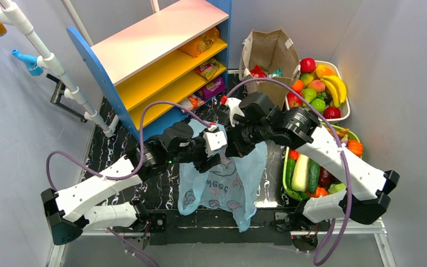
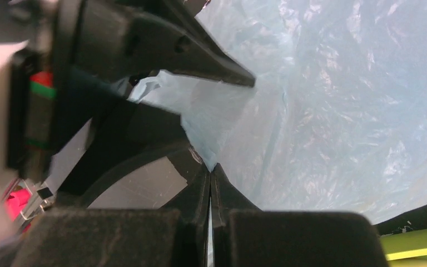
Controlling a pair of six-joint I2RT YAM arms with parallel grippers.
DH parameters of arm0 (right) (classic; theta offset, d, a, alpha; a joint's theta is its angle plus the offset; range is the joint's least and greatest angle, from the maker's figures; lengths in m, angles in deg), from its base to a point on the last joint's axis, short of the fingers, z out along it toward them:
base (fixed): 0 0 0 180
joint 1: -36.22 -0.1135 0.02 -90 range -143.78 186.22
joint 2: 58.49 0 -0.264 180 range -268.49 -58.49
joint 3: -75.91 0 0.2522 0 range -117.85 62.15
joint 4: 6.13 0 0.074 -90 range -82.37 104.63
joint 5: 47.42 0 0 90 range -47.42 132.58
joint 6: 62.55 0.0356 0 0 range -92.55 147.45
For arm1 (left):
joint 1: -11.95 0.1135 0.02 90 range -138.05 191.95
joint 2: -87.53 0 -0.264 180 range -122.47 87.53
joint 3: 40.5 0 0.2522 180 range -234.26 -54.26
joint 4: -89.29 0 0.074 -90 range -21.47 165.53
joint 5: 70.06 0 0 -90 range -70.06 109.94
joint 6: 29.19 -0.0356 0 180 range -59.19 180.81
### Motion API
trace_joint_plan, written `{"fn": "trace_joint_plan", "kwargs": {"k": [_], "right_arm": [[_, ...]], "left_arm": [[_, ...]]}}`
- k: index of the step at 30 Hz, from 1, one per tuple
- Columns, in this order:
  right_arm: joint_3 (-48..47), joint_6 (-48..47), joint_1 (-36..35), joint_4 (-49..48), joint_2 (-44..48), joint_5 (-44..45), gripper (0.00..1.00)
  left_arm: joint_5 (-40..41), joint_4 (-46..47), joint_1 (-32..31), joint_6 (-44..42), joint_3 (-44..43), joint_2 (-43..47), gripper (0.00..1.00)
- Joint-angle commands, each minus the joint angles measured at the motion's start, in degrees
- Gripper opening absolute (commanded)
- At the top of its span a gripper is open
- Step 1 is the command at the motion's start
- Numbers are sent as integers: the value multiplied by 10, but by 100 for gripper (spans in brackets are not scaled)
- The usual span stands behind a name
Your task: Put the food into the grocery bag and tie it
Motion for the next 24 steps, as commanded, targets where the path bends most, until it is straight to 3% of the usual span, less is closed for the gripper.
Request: {"fn": "trace_joint_plan", "kwargs": {"k": [1,4,7,12,20,21,24], "right_arm": [[31,2,-3,-57,47,-26,1],[40,1,-2,-66,57,-8,1],[34,-5,-2,-64,55,17,1],[18,-9,-2,-54,39,102,1],[-64,-11,-2,-54,-27,173,2],[-82,-7,-2,-50,-39,179,6],[-141,13,-2,-21,-72,191,42]], "left_arm": [[10,34,-3,-19,1,-14,35],[7,21,-3,-7,-4,-19,14],[18,8,-3,14,-1,-3,0],[74,-47,-4,86,-6,42,0],[268,-178,-5,279,-44,105,0],[303,-198,-5,318,-52,107,0],[386,-269,-5,430,-75,100,0]]}}
